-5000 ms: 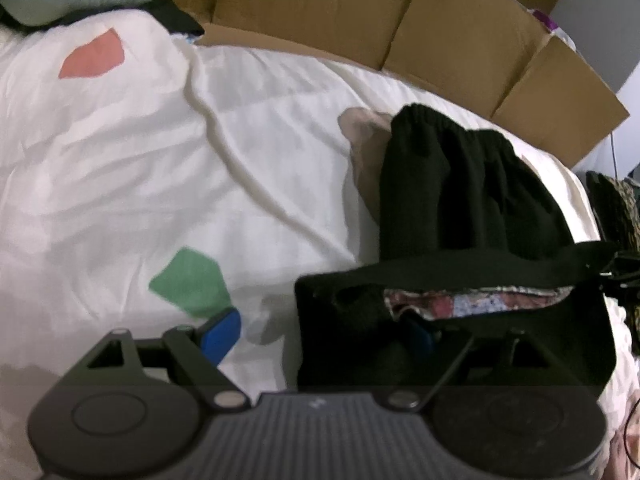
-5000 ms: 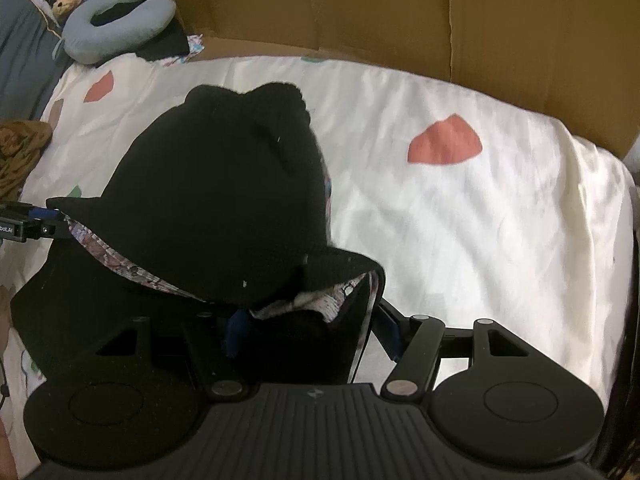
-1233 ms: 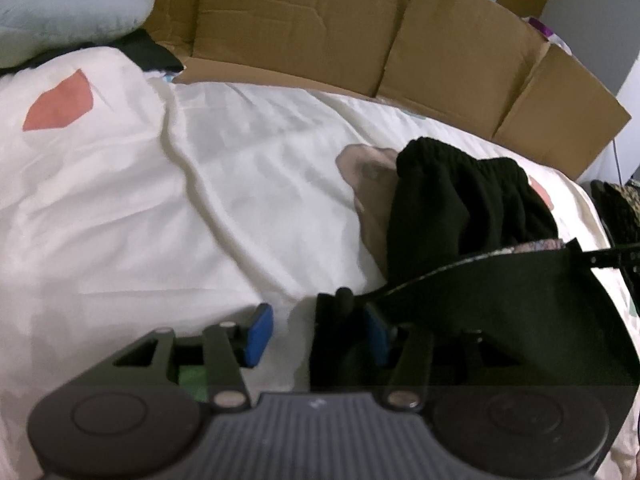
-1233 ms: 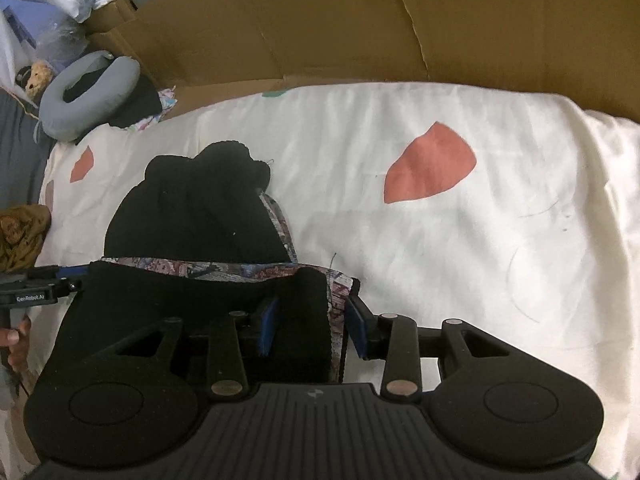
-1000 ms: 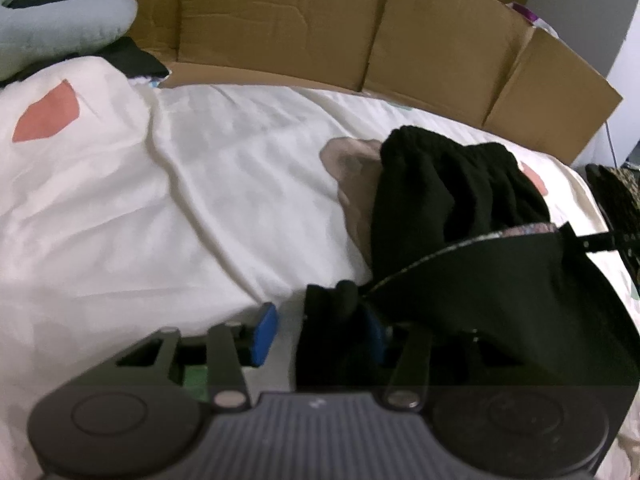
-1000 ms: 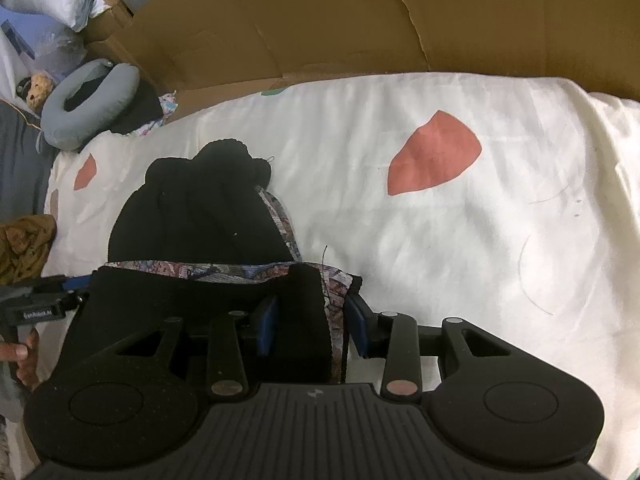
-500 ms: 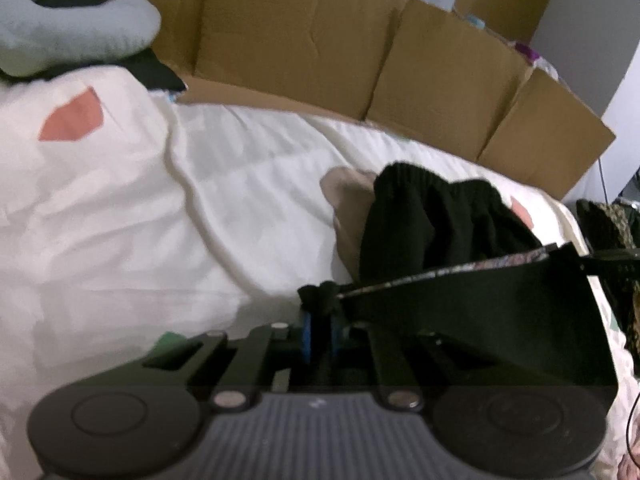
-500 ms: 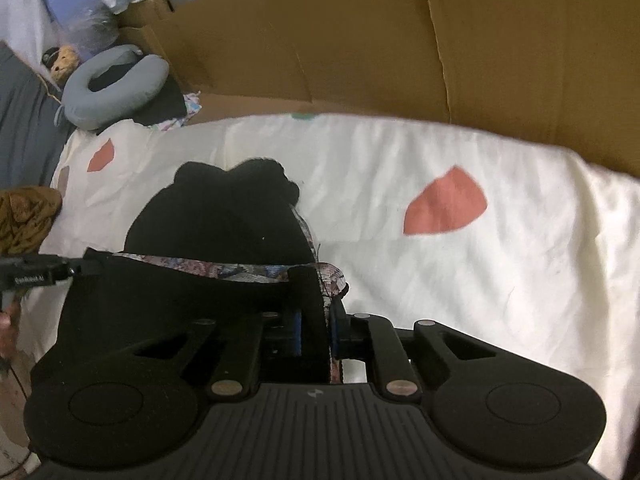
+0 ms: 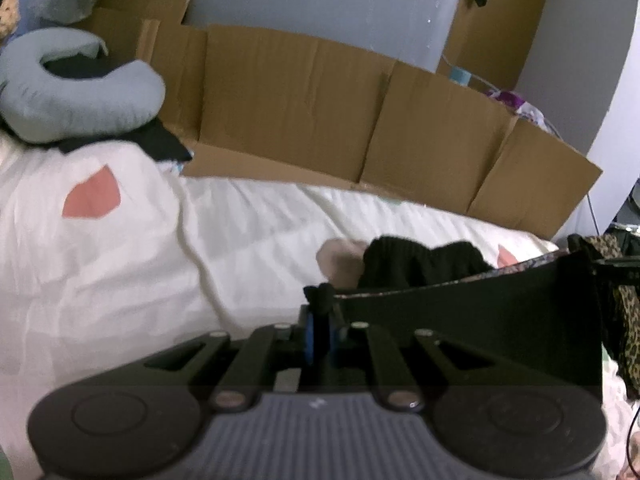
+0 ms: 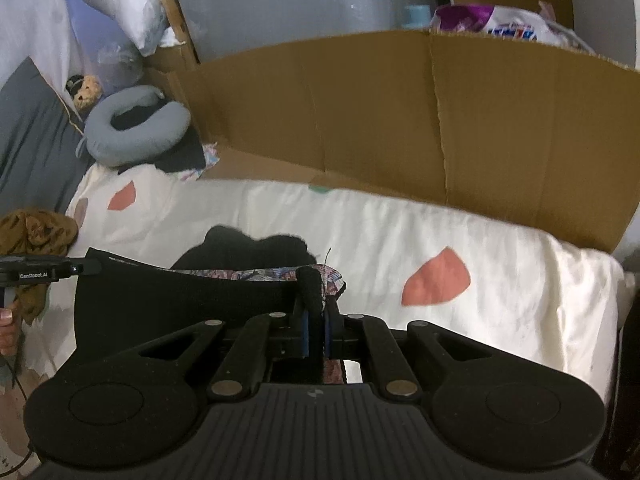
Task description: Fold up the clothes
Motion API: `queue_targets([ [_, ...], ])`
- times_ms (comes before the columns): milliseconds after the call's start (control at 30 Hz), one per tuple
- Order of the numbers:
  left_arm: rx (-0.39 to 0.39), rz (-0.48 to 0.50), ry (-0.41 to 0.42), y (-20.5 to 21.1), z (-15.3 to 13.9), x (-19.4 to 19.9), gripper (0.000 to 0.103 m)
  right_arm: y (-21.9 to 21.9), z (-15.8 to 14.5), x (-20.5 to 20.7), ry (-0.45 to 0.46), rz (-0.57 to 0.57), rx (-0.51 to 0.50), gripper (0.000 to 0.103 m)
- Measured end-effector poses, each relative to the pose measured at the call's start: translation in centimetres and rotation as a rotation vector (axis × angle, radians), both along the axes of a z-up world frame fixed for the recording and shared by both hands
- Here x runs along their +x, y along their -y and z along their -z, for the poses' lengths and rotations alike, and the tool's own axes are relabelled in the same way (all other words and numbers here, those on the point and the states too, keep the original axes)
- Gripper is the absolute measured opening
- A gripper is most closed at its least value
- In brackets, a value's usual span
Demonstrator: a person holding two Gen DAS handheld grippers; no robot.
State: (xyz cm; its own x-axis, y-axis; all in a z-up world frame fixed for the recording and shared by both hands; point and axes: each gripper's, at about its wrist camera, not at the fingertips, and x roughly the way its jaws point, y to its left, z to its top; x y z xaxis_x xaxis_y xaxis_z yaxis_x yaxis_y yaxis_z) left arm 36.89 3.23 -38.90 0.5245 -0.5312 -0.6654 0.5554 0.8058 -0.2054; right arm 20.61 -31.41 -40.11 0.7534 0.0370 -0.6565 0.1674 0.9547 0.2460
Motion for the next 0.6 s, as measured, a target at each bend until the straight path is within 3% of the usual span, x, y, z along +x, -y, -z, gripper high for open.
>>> queue_targets([
  [600, 0.017, 0.03, 0.01, 4.3, 0.0, 5.0, 0.007, 2.4, 1.0, 2.9, -0.024, 0.083, -0.034, 0.005],
])
